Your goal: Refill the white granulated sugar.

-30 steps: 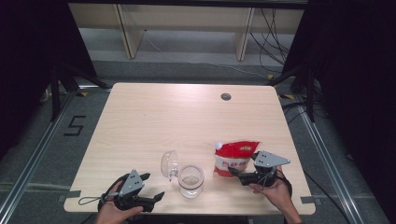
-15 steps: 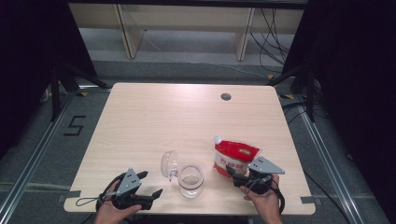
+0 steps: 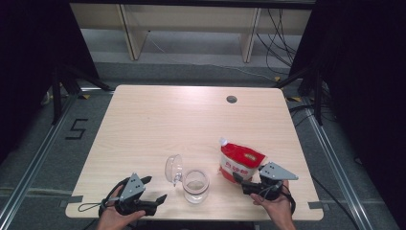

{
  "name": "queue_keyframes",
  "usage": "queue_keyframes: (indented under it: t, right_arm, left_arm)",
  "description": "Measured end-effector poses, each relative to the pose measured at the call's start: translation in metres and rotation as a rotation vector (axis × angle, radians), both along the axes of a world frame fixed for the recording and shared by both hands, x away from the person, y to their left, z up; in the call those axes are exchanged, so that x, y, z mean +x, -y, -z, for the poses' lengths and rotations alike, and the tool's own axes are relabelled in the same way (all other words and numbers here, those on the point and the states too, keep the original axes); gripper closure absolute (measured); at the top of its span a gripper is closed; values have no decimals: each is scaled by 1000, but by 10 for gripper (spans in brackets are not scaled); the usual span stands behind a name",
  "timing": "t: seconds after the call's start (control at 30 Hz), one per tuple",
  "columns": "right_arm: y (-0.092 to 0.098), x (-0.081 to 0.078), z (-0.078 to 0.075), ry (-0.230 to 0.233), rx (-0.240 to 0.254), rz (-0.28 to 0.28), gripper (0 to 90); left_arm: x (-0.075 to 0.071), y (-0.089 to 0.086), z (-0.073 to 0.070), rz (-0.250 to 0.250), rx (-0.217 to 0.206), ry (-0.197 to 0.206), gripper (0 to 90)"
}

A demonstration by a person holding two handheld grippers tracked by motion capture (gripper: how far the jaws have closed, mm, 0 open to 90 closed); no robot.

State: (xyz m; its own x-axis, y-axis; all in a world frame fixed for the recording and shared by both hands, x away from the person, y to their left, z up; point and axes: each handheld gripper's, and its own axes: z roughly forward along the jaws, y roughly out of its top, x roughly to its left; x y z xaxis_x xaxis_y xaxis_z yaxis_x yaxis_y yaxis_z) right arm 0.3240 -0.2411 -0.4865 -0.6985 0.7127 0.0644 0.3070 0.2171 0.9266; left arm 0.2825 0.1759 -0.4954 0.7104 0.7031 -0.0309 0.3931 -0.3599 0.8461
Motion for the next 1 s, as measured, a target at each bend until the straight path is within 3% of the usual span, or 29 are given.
queue_keyframes:
  t: [0.03,0.1,0.17,0.27,0.3,0.33,0.4,0.43,0.47,0.57,0.63,0.67,0.73,0.8,0.87,0.93,0.97,1.0]
  right_arm:
    - [4,4,1,38,-2,-48,325]
    - [8,10,3,69,-5,-100,337]
    - [11,13,5,53,23,-133,330]
    - [11,16,7,69,-8,-160,330]
    - [9,17,8,64,10,-157,337]
    - [9,17,9,63,19,-154,341]
    - [9,21,11,87,-11,-158,374]
    - [6,20,12,94,7,-148,371]
    - [6,20,12,70,14,-157,375]
    - [6,24,13,72,24,-175,377]
    - [5,24,15,106,39,-160,379]
    - [6,24,14,84,26,-170,380]
    - [6,25,14,121,21,-175,383]
    - [2,26,17,152,51,-157,383]
    - [3,25,18,116,53,-182,382]
    - [4,26,18,130,32,-181,381]
    - [2,24,19,117,49,-159,376]
    - [3,25,19,113,34,-161,364]
  left_arm:
    - [0,0,0,4,-3,-1,181]
    - [0,0,1,8,-1,-4,181]
    - [1,1,1,11,0,-6,181]
    - [0,1,2,1,-8,-7,181]
    - [0,1,2,3,-7,-10,181]
    - [1,-1,1,7,31,-5,181]
    - [1,1,2,10,5,-8,181]
    - [1,2,3,4,-10,-10,181]
    - [1,1,2,6,-2,-11,181]
    - [1,-1,1,10,30,-7,181]
    - [1,0,1,6,13,-8,181]
    - [1,1,2,11,6,-9,181]
    - [1,1,2,10,6,-10,182]
    - [1,1,2,10,5,-8,182]
    - [1,1,2,10,6,-9,182]
    - [1,1,2,11,5,-10,182]
    - [1,1,2,12,6,-8,182]
    - [0,2,2,7,-6,-11,182]
